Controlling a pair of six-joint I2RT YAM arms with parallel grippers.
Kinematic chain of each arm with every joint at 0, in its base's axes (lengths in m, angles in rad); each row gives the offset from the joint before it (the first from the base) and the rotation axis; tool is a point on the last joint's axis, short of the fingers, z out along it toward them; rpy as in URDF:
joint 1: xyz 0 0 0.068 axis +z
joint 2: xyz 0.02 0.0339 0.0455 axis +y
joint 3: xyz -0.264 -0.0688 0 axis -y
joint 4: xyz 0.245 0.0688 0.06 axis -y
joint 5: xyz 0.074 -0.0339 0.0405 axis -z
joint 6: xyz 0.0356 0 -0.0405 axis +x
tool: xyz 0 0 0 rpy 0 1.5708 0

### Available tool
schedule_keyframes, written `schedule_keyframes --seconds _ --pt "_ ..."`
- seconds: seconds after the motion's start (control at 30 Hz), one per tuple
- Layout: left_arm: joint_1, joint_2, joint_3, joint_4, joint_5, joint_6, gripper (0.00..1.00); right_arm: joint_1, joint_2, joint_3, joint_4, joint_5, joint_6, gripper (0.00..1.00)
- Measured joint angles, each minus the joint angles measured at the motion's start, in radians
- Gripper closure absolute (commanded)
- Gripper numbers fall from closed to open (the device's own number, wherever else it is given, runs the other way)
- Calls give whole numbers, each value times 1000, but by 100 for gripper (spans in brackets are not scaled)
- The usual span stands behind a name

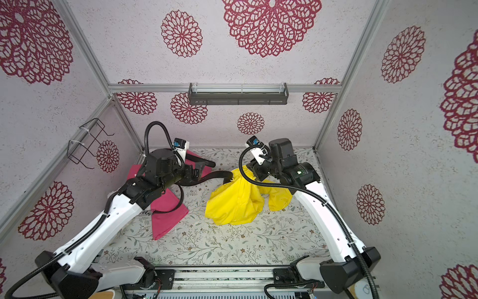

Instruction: Remove the belt from the trousers

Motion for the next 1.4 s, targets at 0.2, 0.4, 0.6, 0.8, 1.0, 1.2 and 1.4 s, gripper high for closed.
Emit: schedule_keyframes --seconds 0.2,0.4,0.6,0.8,1.0,1.2,1.4 --pt "-145 95 -84 261 134 -71 3 0 19 34 3 3 52 100" --pt "-217 420 -121 426 253 -126 6 0 20 35 12 -6 97 100" --pt "-241 650 -52 501 338 -156 10 -2 23 48 18 -5 128 100" --pt "-255 867 87 547 394 -140 16 -3 41 80 16 21 145 100" --pt "-264 852 31 568 383 -129 100 -3 66 81 16 31 155 100" --pt "-269 846 62 480 310 -79 100 3 66 87 13 32 163 100" --pt "-293 970 244 371 251 -25 100 -8 90 114 -19 58 163 100"
